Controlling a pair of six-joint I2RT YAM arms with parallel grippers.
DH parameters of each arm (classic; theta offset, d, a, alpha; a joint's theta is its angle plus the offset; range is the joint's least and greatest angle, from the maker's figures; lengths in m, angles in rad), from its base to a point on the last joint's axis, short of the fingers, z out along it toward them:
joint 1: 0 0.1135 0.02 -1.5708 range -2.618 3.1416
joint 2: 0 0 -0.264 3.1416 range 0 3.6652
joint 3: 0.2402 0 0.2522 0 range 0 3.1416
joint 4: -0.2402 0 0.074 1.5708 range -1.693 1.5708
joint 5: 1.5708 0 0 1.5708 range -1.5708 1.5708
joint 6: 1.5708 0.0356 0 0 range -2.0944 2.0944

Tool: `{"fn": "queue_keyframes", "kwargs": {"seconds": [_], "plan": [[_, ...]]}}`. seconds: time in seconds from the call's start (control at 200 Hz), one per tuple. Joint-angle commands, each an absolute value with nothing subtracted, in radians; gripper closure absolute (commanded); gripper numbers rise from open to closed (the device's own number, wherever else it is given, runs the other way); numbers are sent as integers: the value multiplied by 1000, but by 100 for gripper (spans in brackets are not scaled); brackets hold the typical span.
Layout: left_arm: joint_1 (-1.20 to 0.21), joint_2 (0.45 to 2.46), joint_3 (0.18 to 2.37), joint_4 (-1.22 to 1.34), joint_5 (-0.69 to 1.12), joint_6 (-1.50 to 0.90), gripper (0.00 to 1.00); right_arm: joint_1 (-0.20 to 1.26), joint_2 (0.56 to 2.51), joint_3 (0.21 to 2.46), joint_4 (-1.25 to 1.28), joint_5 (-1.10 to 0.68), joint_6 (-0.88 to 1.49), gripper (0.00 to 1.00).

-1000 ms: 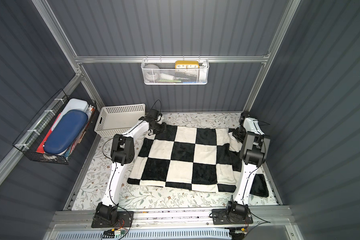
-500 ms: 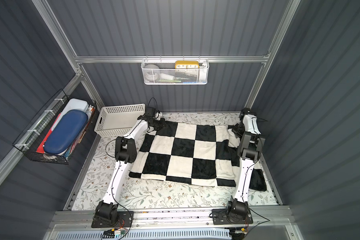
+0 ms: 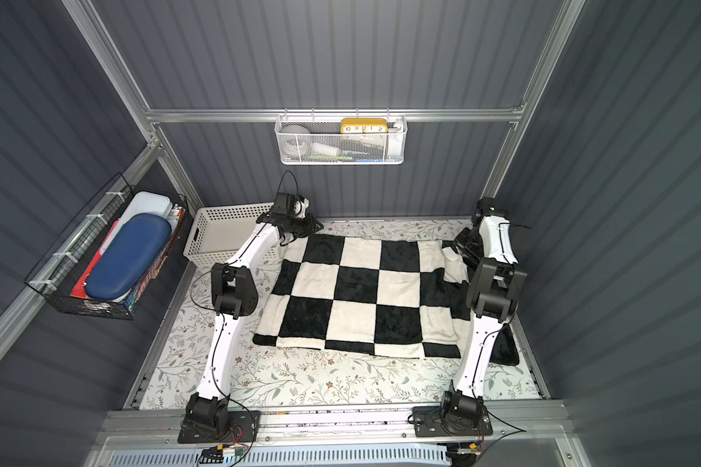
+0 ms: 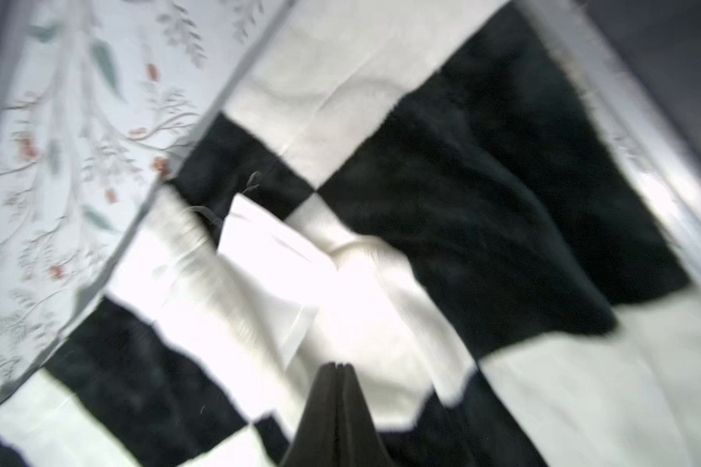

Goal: Roll up the pillowcase
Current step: Move the pillowcase to the center of the board.

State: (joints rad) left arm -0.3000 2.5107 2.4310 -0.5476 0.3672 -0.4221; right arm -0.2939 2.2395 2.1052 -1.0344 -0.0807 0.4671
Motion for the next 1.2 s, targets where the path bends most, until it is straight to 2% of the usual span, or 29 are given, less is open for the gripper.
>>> {"fn": "queue_keyframes", "kwargs": {"seconds": [0.0,0.035,0.09,0.195,0.29,0.37,0.505,0.555,0.665,0.865,1.196], "plan": [[-380,2275,2284,-616,221,-386,59,-282,2073,1892,-1006,-46,510,87],[-403,2191,2160,-619,151,-419,55,-282,2007,1777,-968,-46,522,82],[-417,2040,1920,-599,93,-496,45,-281,1884,1594,-907,-58,544,81],[-417,1754,1542,-615,23,-692,43,-282,1645,1277,-812,-73,605,77],[-417,1547,1350,-689,-20,-809,35,-275,1482,1123,-814,-86,621,76],[-417,1479,1272,-814,-130,-905,33,-252,1402,1064,-841,-78,613,73],[-399,1491,1177,-984,-111,-1040,28,-225,1328,995,-880,-115,621,67],[-388,1491,1113,-986,-99,-1068,20,-224,1301,980,-900,-110,617,66],[-349,1437,983,-960,-87,-1084,20,-209,1261,945,-906,-112,605,62],[-336,1381,878,-949,-96,-1100,18,-184,1223,873,-892,-129,593,60],[-308,1315,762,-717,-153,-1078,25,-173,1219,850,-889,-124,572,60]]}}
